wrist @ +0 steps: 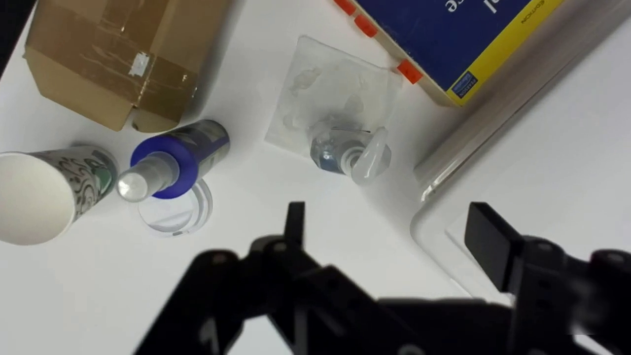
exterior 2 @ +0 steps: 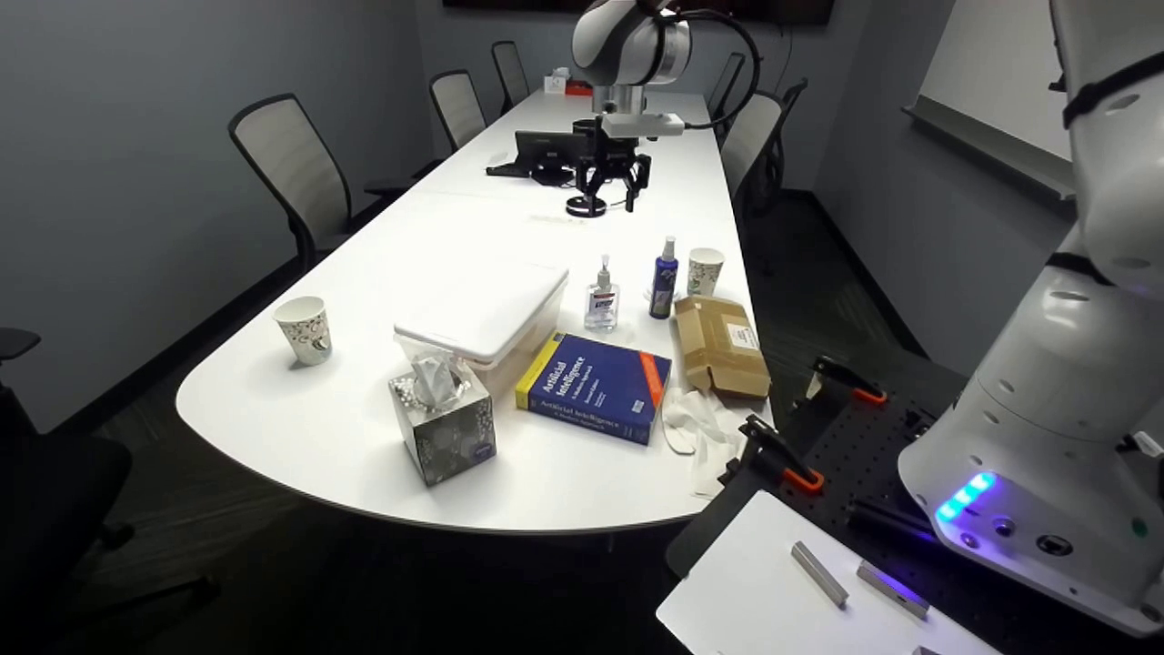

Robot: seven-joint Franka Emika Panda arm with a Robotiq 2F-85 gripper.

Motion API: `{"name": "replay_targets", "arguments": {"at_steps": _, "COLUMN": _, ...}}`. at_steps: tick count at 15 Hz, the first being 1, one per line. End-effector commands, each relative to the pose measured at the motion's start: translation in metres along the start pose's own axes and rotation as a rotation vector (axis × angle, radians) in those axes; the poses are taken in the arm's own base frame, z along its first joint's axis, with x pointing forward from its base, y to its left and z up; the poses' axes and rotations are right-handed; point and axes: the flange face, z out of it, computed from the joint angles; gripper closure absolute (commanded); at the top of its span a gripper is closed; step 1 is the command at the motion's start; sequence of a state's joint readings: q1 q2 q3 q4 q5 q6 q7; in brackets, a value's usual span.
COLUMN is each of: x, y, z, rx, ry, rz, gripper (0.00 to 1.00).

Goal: Press the down the spray bottle

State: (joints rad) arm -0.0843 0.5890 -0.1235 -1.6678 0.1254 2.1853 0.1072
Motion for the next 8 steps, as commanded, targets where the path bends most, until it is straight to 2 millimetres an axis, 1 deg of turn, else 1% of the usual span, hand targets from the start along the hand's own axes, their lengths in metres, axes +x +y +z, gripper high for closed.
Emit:
{"name": "replay_targets", "arguments": {"at_steps": 1, "x": 0.010, "y": -0.006, "z": 0.014, "rx": 0.005, "ry": -0.005, "rz": 0.040, "gripper": 0.49}}
{"name": "replay_targets", "arguments": {"at_steps": 2, "x": 0.011, "y": -0.007, "z": 0.019, "rx": 0.002, "ry": -0.009, "rz": 0.046, "gripper": 0.58}}
{"name": "replay_targets", "arguments": {"at_steps": 6, "x": 0.013, "y": -0.010, "z": 0.034, "rx": -0.009, "ry": -0.023, "rz": 0.058, "gripper": 0.87}}
{"name": "replay_targets", "arguments": {"at_steps": 7, "x": 0.014, "y": -0.010, "z": 0.037, "rx": -0.010, "ry": -0.024, "rz": 0.058, "gripper": 0.95}}
{"name": "replay_targets", "arguments": {"at_steps": 8, "x": 0.014, "y": -0.010, "z": 0.040, "rx": -0.011, "ry": -0.028, "rz": 0.060, "gripper": 0.99}}
